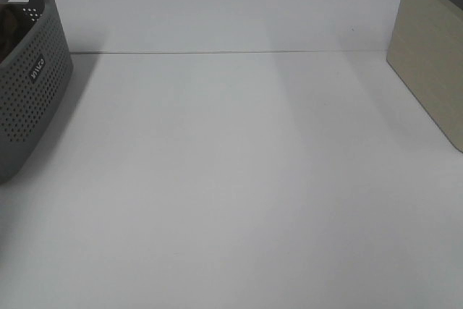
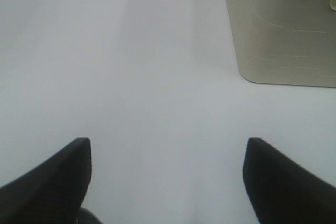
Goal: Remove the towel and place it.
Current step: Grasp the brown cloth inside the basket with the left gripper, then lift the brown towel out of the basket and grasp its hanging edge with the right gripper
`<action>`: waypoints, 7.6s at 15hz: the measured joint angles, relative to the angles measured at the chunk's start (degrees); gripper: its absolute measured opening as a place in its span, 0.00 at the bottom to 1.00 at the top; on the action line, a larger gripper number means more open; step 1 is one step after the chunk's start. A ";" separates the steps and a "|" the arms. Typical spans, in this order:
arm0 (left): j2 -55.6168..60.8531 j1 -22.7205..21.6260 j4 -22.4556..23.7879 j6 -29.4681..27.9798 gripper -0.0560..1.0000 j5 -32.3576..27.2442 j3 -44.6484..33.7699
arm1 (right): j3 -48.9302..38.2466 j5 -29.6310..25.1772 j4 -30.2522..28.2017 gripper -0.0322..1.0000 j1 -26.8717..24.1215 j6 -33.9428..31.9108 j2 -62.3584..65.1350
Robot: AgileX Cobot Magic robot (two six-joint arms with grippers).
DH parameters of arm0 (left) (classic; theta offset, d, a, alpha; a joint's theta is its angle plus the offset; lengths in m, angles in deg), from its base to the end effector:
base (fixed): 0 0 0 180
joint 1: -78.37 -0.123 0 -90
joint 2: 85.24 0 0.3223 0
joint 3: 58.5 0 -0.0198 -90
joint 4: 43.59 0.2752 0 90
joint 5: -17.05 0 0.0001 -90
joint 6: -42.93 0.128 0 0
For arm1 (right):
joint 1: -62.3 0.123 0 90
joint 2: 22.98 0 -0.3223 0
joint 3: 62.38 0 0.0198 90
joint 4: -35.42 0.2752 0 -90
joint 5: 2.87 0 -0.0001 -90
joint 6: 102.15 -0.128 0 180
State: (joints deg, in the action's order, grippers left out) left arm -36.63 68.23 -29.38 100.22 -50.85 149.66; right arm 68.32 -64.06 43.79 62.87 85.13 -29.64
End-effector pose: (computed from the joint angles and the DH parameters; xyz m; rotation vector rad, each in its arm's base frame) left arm 0.4930 0.1177 0.1981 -1.3498 -2.7987 -0.4413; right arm 0.0099 0.0164 0.2733 -0.1474 2.0321 0.1014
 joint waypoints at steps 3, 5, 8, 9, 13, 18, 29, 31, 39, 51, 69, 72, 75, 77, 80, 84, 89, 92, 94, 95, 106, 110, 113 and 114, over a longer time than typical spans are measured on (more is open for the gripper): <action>0.00 0.00 0.00 -0.34 0.30 0.00 0.00 | 0.00 0.00 0.00 0.77 0.00 0.00 0.00; 0.00 0.00 0.00 -1.15 0.29 0.00 0.00 | 0.00 0.00 0.00 0.77 0.00 0.00 0.00; 0.00 0.00 0.00 -1.38 0.27 1.26 0.00 | 0.00 0.00 0.00 0.77 0.00 0.00 0.00; 0.00 0.00 0.00 -1.38 0.20 1.95 0.00 | 0.00 0.00 0.00 0.77 0.00 0.00 0.00; 0.17 0.00 0.00 -4.30 0.05 2.35 0.00 | 0.00 0.00 0.00 0.77 0.00 0.00 0.00; 7.33 0.00 -1.60 -12.72 0.05 0.06 0.00 | 0.00 0.00 0.00 0.77 0.00 0.00 0.00; 26.18 0.00 -19.37 -25.84 0.05 -1.72 0.00 | 0.00 0.06 0.00 0.77 0.00 0.00 0.00; 28.25 0.00 -19.60 -25.84 0.05 -1.72 0.00 | 0.00 0.06 0.00 0.77 0.00 0.00 0.00; 31.46 0.00 -20.28 -25.84 0.05 -1.78 0.00 | 0.00 0.06 0.00 0.77 0.00 0.00 0.00; 31.46 0.00 -20.80 -25.84 0.05 -1.78 0.00 | 0.00 0.06 0.00 0.77 0.00 0.00 0.00; 31.46 0.00 -21.14 -25.84 0.05 -1.78 0.00 | 0.00 0.06 0.00 0.77 0.00 0.00 0.00; 31.46 0.00 -21.20 -25.55 0.05 -1.78 0.00 | 0.00 0.06 0.00 0.77 0.00 0.00 0.00; 31.80 0.00 -22.40 -24.81 0.05 -1.78 0.00 | 0.00 0.06 0.00 0.77 0.00 0.00 0.00; 32.89 1.26 -23.49 -23.15 0.05 -1.83 0.40 | 0.00 0.06 0.00 0.77 0.00 0.00 0.00; 33.69 7.85 -24.18 -22.35 0.05 -1.83 6.36 | 0.00 0.06 0.00 0.77 0.00 0.00 0.00; 33.69 13.69 -24.47 -22.35 0.05 -1.95 8.48 | 0.00 0.06 0.00 0.77 0.00 0.00 0.00; 33.69 18.56 -24.52 -22.35 0.05 -2.06 8.54 | 0.00 0.06 0.00 0.77 0.00 0.00 0.00; 33.75 18.85 -25.50 -22.35 0.05 -2.18 8.54 | 0.00 0.06 0.00 0.77 0.00 0.00 0.00; 33.86 18.85 -28.30 -22.35 0.05 -2.18 8.71 | 0.00 0.06 0.00 0.77 0.00 0.00 0.00; 33.98 18.85 -29.97 -21.60 0.05 -2.18 8.71 | 0.00 0.06 0.00 0.77 0.00 0.00 0.00; 34.21 18.85 -45.09 -9.22 0.05 -2.18 8.71 | 0.00 0.06 0.00 0.77 0.00 0.00 0.00; 34.21 18.91 -52.02 -7.45 0.05 -2.18 8.77 | 0.00 0.06 0.00 0.77 0.00 0.00 0.00; 34.21 21.94 -51.74 -4.30 0.05 -2.18 8.77 | 0.00 0.06 0.00 0.77 0.00 0.00 0.00; 34.21 24.01 -50.53 -2.41 0.05 -2.18 8.77 | 0.00 0.06 0.00 0.77 0.00 0.00 0.00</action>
State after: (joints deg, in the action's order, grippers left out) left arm -2.42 92.23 -79.91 97.82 -53.03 158.43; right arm 68.32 -64.01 43.79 62.87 85.13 -29.64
